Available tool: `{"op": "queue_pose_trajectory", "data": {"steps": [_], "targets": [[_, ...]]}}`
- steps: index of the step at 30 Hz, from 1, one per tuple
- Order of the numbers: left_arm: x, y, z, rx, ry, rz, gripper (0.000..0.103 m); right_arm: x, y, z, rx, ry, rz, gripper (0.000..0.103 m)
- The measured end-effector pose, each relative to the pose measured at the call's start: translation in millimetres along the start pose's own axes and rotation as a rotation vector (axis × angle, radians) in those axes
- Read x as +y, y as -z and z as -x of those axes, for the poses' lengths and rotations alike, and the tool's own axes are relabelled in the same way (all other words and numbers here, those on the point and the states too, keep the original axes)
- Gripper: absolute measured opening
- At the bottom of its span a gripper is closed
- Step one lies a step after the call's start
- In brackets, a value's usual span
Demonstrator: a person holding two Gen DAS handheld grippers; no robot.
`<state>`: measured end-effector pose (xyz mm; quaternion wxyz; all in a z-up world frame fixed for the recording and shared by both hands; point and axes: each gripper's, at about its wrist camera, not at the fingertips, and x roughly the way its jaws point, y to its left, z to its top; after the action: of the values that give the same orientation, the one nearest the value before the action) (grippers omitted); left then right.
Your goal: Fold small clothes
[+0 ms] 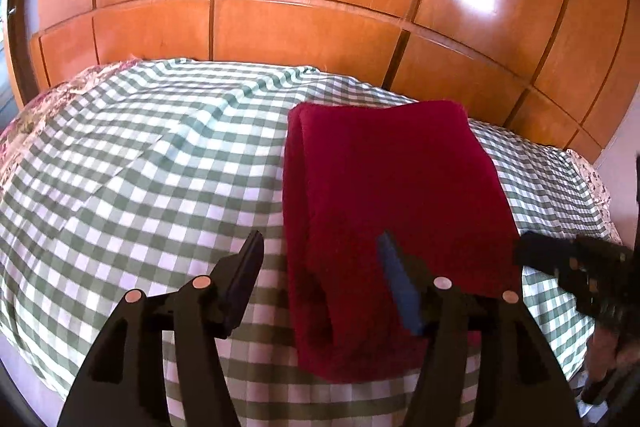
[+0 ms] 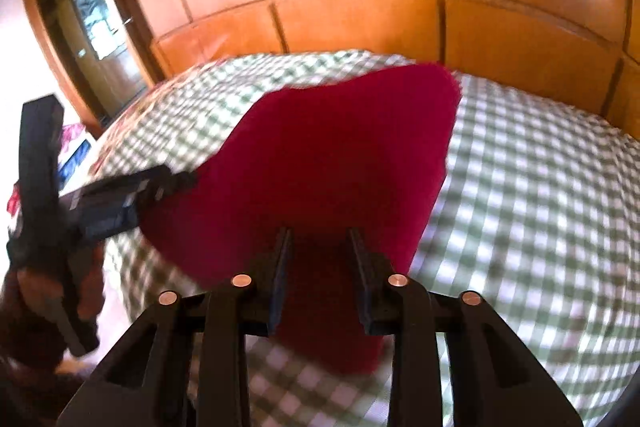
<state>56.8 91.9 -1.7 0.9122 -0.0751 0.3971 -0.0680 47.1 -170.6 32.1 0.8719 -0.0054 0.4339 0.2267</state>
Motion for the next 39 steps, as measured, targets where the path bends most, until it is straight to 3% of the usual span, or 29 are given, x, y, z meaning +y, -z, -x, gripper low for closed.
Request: {"op": "queue_pose_trajectory", "data": {"steps": [1, 2, 10, 16, 20, 23, 26, 28, 31, 37, 39], "targets": [[0, -2, 0, -0.001, 0.000, -0.001, 0.060, -4, -4, -1, -0.010, 0.008, -0.009, 0.057], [0, -2, -1, -0.001, -0.001, -0.002, 0.060, -9, -14, -3, -0.022, 0.019, -0.020, 0.058], [5, -7, -11, 0.017, -0.016, -0.001, 0.060, -10, -60, -39, -0.021, 0.047, 0.013, 0.058], [13, -4, -27, 0.055, -0.029, 0.001, 0.061, -15, -82, -82, 0.056, 0.098, 0.017, 0.058], [15, 5, -43, 0.092, -0.038, -0.009, 0.062, -22, -84, -133, 0.167, 0.158, 0.015, 0.060], [19, 8, -46, 0.090, -0.021, 0.012, 0.063, -25, -87, -137, 0.164, 0.152, 0.011, 0.062], [26, 10, -46, 0.091, 0.022, 0.055, 0.066, -29, -85, -122, 0.124, 0.126, -0.006, 0.068], [31, 13, -46, 0.093, 0.054, 0.071, 0.067, -36, -82, -104, 0.077, 0.103, -0.057, 0.084], [44, 16, -48, 0.109, 0.112, 0.125, 0.075, -56, -68, -76, 0.015, 0.013, -0.190, 0.090], [62, 23, -58, 0.138, 0.253, 0.247, 0.074, -90, -9, -63, 0.076, -0.163, -0.400, 0.091], [63, 24, -60, 0.145, 0.303, 0.279, 0.065, -91, 5, -65, 0.081, -0.261, -0.455, 0.091]]}}
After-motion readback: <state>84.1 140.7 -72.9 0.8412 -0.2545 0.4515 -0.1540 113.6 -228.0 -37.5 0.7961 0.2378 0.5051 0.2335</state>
